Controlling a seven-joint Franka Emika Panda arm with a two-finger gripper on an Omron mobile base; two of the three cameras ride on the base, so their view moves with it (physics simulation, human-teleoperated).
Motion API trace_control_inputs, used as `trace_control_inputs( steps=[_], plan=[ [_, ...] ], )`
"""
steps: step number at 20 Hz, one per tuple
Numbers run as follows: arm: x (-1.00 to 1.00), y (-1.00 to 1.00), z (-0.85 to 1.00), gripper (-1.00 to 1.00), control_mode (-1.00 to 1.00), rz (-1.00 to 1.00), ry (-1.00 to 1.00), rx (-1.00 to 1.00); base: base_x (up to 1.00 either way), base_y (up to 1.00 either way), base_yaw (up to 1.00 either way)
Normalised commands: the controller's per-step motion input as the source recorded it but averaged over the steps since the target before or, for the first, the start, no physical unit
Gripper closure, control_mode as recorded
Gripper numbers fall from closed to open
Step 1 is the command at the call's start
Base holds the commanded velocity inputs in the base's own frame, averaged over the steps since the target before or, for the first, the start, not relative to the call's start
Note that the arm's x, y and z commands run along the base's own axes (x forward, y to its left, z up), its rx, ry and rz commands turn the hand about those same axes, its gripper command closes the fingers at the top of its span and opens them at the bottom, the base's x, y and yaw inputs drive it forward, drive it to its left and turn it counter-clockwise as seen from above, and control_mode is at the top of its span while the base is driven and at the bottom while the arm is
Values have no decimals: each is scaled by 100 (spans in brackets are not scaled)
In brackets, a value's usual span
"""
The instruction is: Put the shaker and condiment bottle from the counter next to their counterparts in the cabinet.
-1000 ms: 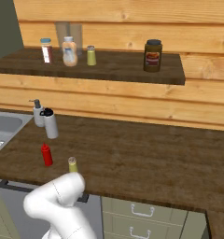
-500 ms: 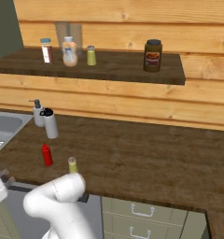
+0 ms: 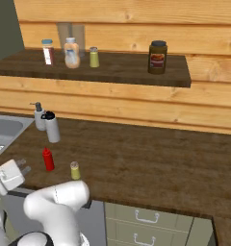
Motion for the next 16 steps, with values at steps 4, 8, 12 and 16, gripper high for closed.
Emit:
trace_control_inputs(
  steps=[4, 8, 12, 16],
  plan=[
    [10, 14, -13, -100, -100, -27, 3, -2, 0, 0, 0],
    [54, 64, -35, -100, -100, -74, 0, -12, 0, 0, 0],
    [22, 40, -13, -100, -100, -34, -1, -3, 0, 0, 0],
    [-13, 23, 0, -100, -100, 1, 0, -4, 0, 0, 0]
  ],
)
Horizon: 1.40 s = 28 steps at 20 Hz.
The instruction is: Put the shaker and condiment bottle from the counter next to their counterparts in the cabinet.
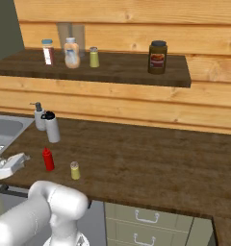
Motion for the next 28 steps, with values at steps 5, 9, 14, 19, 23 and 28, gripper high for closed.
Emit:
trace_control_inputs(
  steps=[5, 9, 14, 19, 23, 28],
  plan=[
    [58, 1, -8, -100, -100, 0, 0, 0, 0, 0, 0],
    [67, 0, -14, -100, -100, 0, 0, 0, 0, 0, 0],
    [1, 0, -52, -100, -100, 0, -2, 0, 0, 0, 0],
    [17, 1, -55, -100, -100, 2, 0, 0, 0, 0, 0],
    [10, 8, -21, -100, -100, -2, 1, 1, 0, 0, 0],
    [-13, 12, 0, -100, -100, -9, -2, 37, 0, 0, 0]
  ],
)
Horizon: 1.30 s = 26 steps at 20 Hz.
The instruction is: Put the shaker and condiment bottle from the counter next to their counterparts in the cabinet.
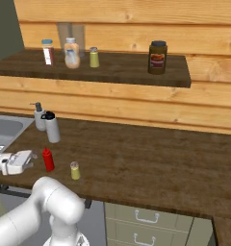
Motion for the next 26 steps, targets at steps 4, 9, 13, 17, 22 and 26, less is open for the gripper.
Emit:
trace_control_inputs(
  steps=[4, 9, 13, 17, 22, 26],
  plan=[
    [0, 2, 1, -100, -100, 0, 0, 5, 0, 0, 0],
    [-1, -1, 0, -100, -100, 0, 0, 0, 0, 0, 0],
    [-1, -26, 0, -100, -100, 0, 0, 0, 0, 0, 0],
    [0, -50, 0, -100, -100, 0, 0, 0, 0, 0, 0],
    [-4, -24, 0, -100, -100, 0, 0, 0, 0, 0, 0],
    [20, -12, 0, -100, -100, 0, 0, 0, 0, 0, 0]
  ],
)
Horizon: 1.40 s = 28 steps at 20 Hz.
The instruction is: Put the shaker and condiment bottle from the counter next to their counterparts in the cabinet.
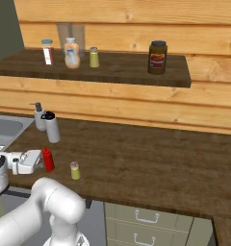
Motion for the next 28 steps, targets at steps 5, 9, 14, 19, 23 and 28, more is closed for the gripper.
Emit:
trace_control_inputs(
  steps=[5, 9, 14, 19, 23, 28],
  plan=[
    [38, -14, 0, -100, -100, 0, 0, 0, 0, 0, 0],
    [1, -7, 0, -100, -100, 0, 0, 0, 0, 0, 0],
    [0, 0, 0, 100, -100, 0, -1, 0, 0, 0, 0],
    [1, 0, 0, 100, -100, 0, 0, 0, 0, 0, 0],
    [0, -1, 79, 100, -100, -16, 10, 0, 0, 0, 0],
    [0, -3, 100, 100, -100, -17, 4, 1, 0, 0, 0]
  ],
)
